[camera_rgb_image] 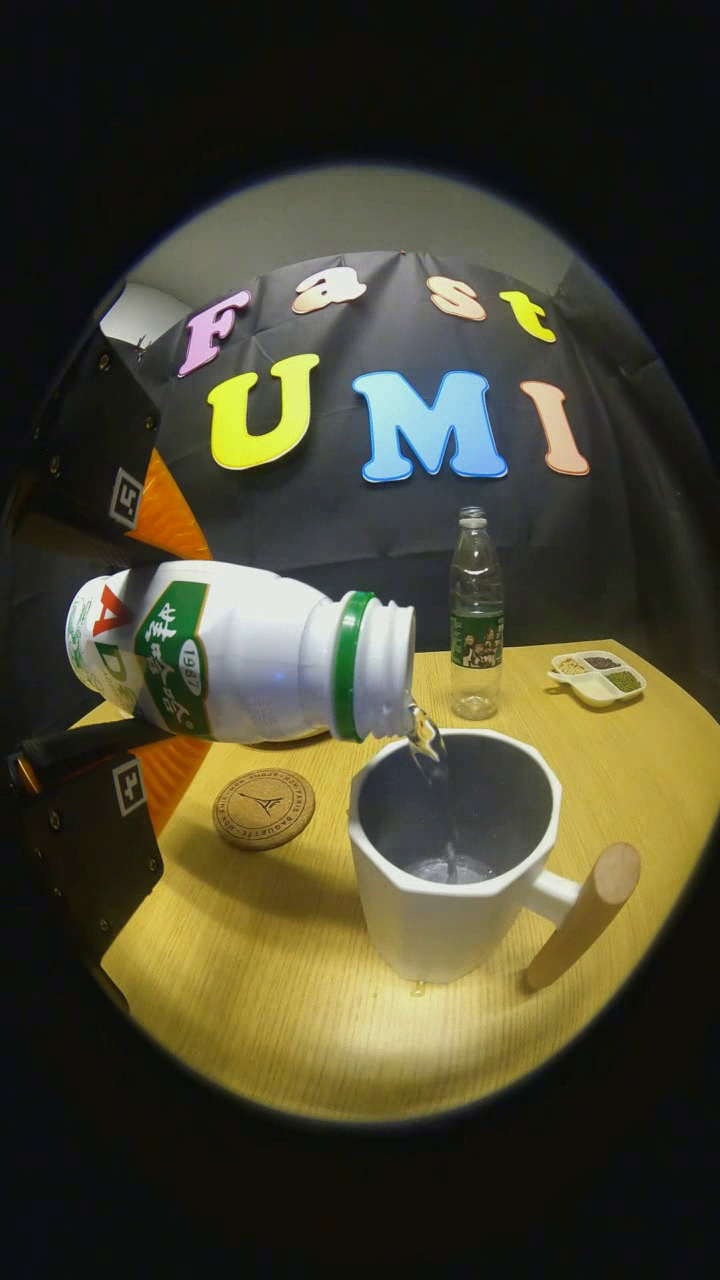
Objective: Take the bottle from table, then pour the juice into the cup, finally place the bottle on the coaster
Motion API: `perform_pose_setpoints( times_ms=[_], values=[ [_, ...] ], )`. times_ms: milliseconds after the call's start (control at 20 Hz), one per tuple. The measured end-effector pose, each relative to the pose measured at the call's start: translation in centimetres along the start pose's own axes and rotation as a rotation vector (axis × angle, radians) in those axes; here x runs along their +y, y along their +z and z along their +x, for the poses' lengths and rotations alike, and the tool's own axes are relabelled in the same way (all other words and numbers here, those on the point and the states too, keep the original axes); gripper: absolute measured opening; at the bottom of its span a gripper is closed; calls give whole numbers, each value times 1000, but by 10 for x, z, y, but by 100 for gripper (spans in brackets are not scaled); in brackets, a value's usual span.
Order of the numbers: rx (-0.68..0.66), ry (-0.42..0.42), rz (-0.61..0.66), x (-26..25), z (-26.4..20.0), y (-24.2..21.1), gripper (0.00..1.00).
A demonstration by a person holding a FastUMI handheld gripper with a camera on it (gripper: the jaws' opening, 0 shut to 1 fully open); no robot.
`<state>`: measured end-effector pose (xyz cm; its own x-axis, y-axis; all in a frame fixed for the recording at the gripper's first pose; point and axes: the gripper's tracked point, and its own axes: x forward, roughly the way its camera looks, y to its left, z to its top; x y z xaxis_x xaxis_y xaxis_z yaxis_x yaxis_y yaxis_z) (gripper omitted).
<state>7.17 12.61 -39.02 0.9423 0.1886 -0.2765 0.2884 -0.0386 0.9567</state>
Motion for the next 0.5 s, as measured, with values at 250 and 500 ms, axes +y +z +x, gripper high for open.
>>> perform_pose_setpoints(
  times_ms=[250,500],
  values=[
    [-1,-5,15,-1,0,1,68],
    [4,-3,20,0,-3,-1,68]
  ],
)
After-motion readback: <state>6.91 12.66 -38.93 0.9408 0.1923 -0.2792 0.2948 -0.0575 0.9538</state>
